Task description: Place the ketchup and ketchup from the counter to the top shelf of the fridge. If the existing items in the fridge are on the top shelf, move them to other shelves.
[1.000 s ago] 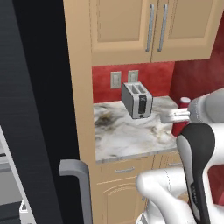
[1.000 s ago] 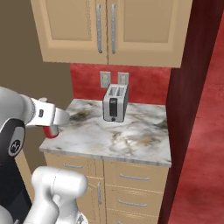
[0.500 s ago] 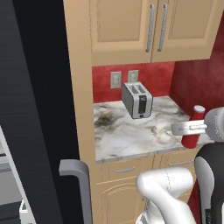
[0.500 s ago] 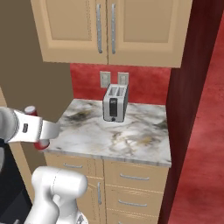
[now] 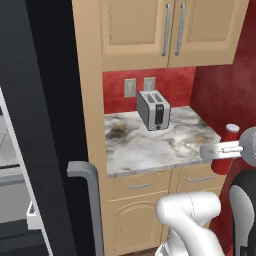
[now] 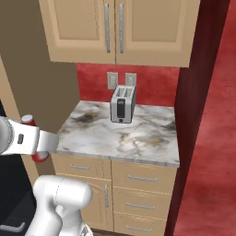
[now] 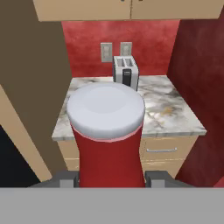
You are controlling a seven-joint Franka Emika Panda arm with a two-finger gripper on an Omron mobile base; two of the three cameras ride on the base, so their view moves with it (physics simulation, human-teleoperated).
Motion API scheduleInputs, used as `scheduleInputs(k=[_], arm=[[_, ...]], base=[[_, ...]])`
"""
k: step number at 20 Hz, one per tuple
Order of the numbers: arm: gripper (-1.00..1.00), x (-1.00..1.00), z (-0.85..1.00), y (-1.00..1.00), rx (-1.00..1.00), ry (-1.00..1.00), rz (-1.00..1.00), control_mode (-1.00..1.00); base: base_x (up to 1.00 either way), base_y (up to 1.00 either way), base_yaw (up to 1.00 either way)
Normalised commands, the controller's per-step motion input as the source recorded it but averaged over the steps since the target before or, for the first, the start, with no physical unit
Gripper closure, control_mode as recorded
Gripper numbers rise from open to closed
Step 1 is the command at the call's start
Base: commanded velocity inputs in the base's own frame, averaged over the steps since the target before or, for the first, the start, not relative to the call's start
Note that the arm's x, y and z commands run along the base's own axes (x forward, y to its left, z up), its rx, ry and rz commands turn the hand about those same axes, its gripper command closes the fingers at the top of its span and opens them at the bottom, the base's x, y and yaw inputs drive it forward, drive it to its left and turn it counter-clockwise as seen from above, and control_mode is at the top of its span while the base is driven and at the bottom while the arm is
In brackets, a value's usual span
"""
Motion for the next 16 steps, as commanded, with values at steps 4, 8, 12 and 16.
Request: scheduleInputs(k=[4,8,12,16], arm=[[1.00,0.00,0.00,0.00,0.00,0.00,0.00,1.00],[1.00,0.00,0.00,0.00,0.00,0.00,0.00,1.00],[1.00,0.00,0.00,0.00,0.00,0.00,0.00,1.00],[1.00,0.00,0.00,0.00,0.00,0.00,0.00,1.00]], base=[[-1.00,-0.10,0.01],[-1.00,-0.02,0.05],[-1.00,0.07,0.10],[-0.87,0.91,0.15]])
